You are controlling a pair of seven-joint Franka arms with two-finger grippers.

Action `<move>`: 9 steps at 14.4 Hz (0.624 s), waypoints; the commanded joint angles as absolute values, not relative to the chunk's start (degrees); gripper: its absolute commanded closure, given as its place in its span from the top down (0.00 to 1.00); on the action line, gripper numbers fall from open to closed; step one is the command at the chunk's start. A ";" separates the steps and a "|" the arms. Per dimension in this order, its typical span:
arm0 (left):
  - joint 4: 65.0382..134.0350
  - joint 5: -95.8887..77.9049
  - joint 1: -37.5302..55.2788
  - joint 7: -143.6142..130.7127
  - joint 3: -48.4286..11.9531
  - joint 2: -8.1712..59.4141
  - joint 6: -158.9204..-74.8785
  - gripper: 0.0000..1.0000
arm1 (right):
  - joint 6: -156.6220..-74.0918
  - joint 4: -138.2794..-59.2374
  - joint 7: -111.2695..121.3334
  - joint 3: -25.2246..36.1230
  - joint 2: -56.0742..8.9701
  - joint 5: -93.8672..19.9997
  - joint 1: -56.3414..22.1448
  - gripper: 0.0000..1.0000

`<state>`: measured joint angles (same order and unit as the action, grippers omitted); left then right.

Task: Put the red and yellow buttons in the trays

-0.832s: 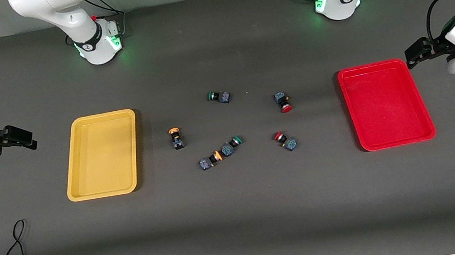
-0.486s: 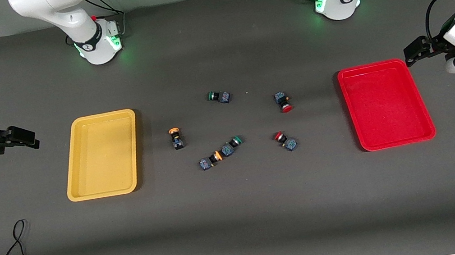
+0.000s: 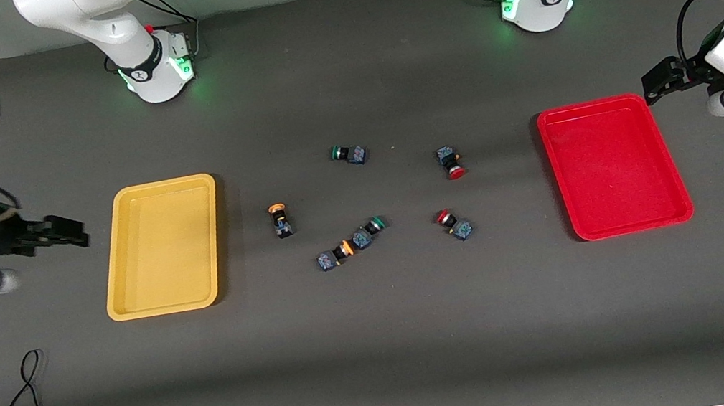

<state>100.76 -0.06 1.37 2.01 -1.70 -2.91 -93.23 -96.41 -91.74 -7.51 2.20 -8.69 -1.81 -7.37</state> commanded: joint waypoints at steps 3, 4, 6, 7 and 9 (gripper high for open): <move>102.47 -0.35 2.19 1.06 -1.49 -3.60 -92.63 1.00 | -103.08 -89.38 -24.03 -6.13 -16.69 -1.93 -10.28 1.00; 103.79 -0.35 2.28 0.97 -1.67 -3.95 -93.07 1.00 | -104.49 -89.65 -27.04 -7.89 -18.18 -1.76 -10.89 1.00; 105.20 -1.05 2.46 -0.95 -2.72 -4.39 -93.51 1.00 | -106.42 -89.82 -27.77 -9.58 -21.16 -0.97 -13.08 1.00; 105.73 -1.84 2.90 -2.62 -3.51 -4.22 -94.30 1.00 | -107.83 -90.43 -27.77 -9.58 -22.49 -0.27 -14.84 1.00; 109.32 -1.93 5.17 -7.88 -4.65 -4.39 -97.89 1.00 | -112.73 -94.54 -28.12 -9.67 -24.34 2.45 -15.73 1.00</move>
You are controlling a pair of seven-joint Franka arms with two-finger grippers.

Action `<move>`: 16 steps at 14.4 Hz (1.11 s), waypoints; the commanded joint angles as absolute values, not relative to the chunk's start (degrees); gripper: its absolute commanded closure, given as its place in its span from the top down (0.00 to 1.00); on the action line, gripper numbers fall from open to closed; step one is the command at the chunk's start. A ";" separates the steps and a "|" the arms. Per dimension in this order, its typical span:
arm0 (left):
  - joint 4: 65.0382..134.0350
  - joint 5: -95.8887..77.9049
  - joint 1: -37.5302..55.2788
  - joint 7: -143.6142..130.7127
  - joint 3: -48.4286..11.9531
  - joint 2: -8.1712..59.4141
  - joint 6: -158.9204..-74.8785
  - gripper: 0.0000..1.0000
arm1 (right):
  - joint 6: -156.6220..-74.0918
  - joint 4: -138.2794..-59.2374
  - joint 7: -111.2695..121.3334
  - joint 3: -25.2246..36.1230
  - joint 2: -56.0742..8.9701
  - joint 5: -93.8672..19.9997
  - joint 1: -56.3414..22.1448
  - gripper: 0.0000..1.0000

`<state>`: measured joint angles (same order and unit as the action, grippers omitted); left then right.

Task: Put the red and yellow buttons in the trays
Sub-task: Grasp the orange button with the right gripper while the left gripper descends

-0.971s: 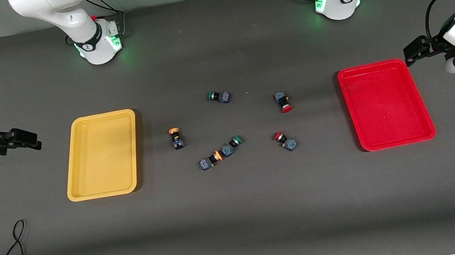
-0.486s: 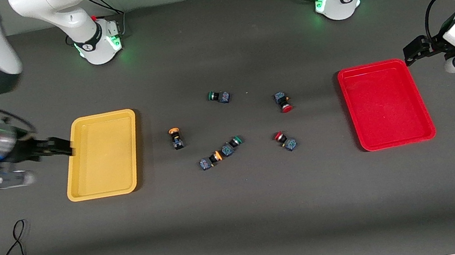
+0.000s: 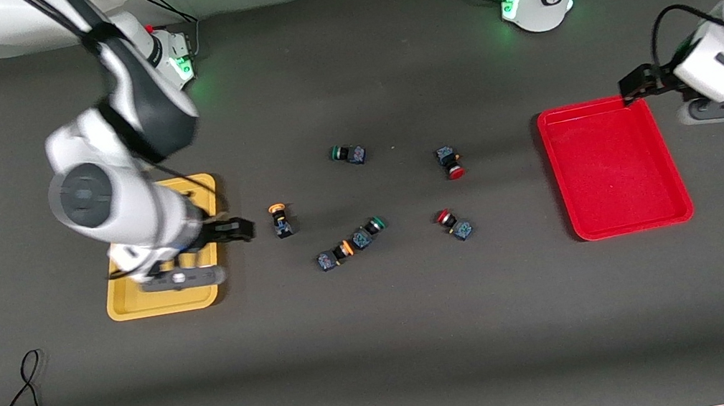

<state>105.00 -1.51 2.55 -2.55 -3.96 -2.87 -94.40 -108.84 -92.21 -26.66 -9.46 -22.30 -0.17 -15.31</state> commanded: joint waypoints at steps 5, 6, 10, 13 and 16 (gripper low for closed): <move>118.29 -2.11 18.78 -28.35 -4.75 -4.66 -108.26 1.00 | -129.70 -109.23 -28.47 -11.16 -24.35 2.55 -16.79 1.00; 120.04 -2.54 20.81 -31.09 -4.83 -4.48 -111.50 1.00 | -132.25 -110.64 -29.52 -11.16 -24.61 2.55 -16.96 1.00; 127.00 -3.16 30.66 -46.29 -4.83 -3.26 -124.35 1.00 | -143.15 -117.14 -30.15 -11.16 -26.72 2.90 -17.49 1.00; 127.87 -3.16 32.34 -50.80 -4.83 -0.45 -127.52 1.00 | -145.89 -118.91 -30.32 -11.25 -27.77 2.81 -17.58 0.98; 131.21 -3.25 32.34 -52.20 -4.83 3.06 -134.36 1.00 | -148.27 -120.06 -30.32 -11.25 -28.38 2.81 -17.58 0.78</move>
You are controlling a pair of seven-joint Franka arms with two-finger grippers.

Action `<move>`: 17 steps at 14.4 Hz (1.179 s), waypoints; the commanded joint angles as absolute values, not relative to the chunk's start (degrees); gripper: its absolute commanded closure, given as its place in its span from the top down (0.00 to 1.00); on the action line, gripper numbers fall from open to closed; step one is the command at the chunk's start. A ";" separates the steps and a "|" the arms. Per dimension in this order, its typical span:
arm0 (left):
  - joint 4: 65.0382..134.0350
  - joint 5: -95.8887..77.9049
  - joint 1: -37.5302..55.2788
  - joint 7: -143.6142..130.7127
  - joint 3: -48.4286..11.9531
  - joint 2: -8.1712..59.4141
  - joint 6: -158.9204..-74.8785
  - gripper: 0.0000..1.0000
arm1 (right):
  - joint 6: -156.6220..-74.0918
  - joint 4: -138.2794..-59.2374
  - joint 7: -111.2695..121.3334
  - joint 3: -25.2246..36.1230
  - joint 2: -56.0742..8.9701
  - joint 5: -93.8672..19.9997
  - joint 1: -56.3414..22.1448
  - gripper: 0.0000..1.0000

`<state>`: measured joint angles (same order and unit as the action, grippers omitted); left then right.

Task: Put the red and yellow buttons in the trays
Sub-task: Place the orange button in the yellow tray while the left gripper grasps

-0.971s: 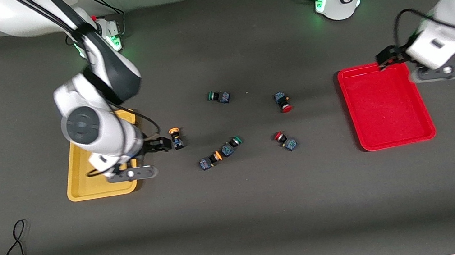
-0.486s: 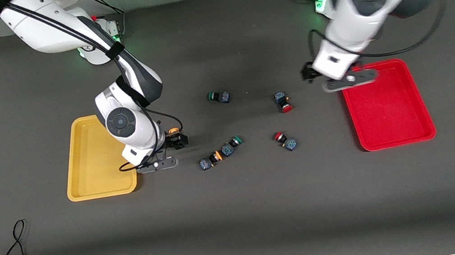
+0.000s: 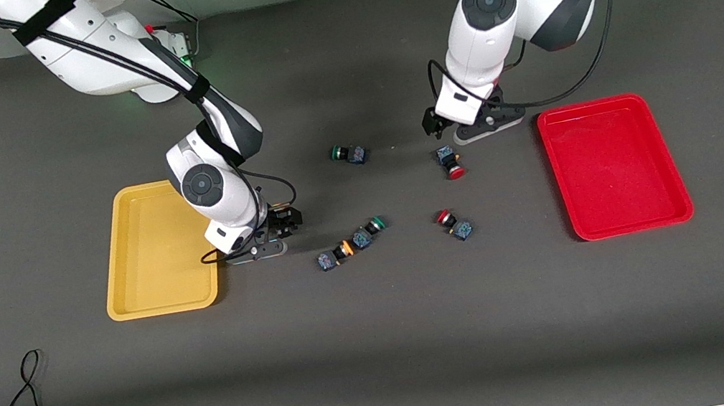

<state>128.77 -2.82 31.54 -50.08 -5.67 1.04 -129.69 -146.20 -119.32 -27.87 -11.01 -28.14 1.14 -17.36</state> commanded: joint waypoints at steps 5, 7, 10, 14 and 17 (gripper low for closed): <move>132.71 -3.16 32.87 -55.63 -4.83 13.43 -146.49 1.00 | -149.68 -120.06 -32.15 -11.25 -28.92 1.93 -17.32 0.13; 132.80 -2.99 32.96 -55.72 -4.75 17.91 -150.80 1.00 | -148.89 -119.97 -32.43 -11.16 -27.87 1.93 -17.05 0.01; 132.71 -2.46 32.70 -55.64 -4.66 20.92 -153.98 1.00 | -140.40 -119.80 -31.65 -10.46 -20.77 1.93 -14.87 0.01; 132.45 -1.59 32.52 -54.32 -4.57 21.35 -153.90 0.63 | -128.35 -119.71 -26.39 -6.61 -13.46 1.93 -12.92 0.01; 132.10 -0.62 32.34 -53.61 -4.57 21.45 -153.37 0.14 | -125.77 -123.29 -15.68 0.06 -11.08 1.93 -13.01 0.01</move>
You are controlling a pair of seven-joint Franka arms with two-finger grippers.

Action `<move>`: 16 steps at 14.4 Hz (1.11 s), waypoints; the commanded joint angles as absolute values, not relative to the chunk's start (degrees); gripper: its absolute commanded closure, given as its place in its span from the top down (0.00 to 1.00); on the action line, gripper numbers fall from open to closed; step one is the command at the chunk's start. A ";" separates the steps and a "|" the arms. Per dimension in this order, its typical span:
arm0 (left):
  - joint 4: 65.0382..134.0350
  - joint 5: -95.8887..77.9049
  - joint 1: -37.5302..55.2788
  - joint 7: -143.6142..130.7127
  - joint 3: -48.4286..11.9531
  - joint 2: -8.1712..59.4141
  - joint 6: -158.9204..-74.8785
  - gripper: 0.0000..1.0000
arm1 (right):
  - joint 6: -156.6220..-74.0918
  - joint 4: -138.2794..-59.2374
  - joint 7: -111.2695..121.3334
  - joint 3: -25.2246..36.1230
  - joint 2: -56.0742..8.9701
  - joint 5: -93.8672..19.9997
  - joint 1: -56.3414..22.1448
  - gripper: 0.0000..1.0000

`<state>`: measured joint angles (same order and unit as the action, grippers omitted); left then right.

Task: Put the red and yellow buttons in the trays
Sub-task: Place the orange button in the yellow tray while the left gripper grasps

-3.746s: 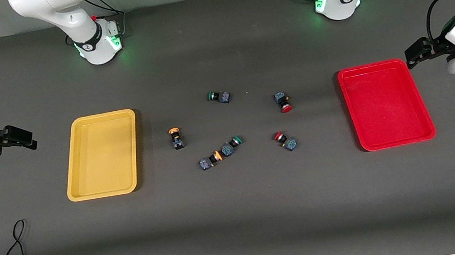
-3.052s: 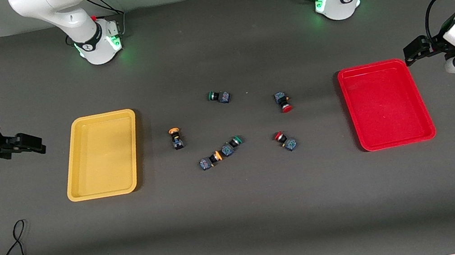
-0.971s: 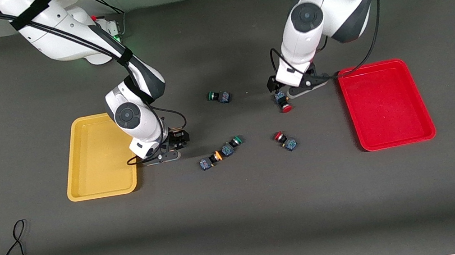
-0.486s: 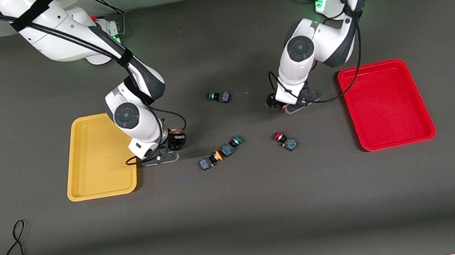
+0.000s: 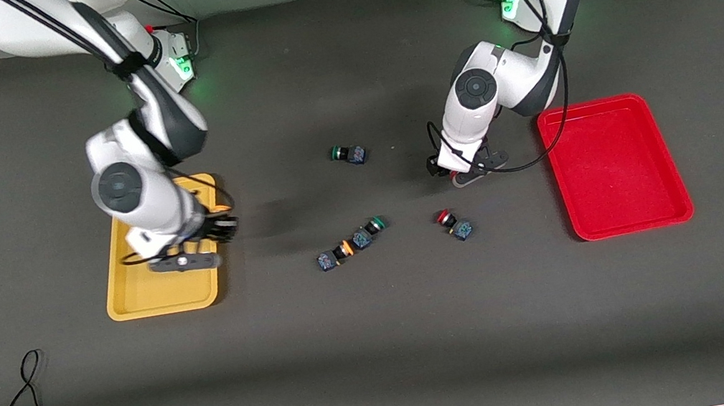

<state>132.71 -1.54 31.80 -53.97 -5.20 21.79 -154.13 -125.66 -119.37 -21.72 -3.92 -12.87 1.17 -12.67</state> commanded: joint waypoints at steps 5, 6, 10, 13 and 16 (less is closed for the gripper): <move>129.04 -0.53 30.16 -49.23 -4.13 18.83 -147.60 0.09 | -134.19 -132.35 -11.25 4.13 -12.30 1.85 -13.01 0.02; 127.11 -0.53 29.62 -48.17 -4.22 16.55 -142.26 0.09 | -134.90 -132.80 -11.42 4.13 -12.39 1.85 -12.92 0.37; 115.69 -1.67 24.80 -36.59 -4.31 8.89 -119.32 0.09 | -134.04 -129.75 -13.26 4.13 -11.78 1.58 -12.83 1.00; 114.78 -2.64 18.39 -27.37 -4.13 4.24 -112.78 0.09 | -126.50 -117.56 -20.36 2.03 -14.84 -2.09 -13.53 1.00; 115.57 -2.55 7.95 -14.63 -4.04 1.50 -107.68 0.09 | -122.96 -101.83 -33.62 -1.30 -21.95 -7.98 -14.50 1.00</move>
<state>114.15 -1.60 14.37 -22.98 -3.63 3.23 -109.73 -126.38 -114.12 -25.24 0.56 -14.71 -4.91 -13.49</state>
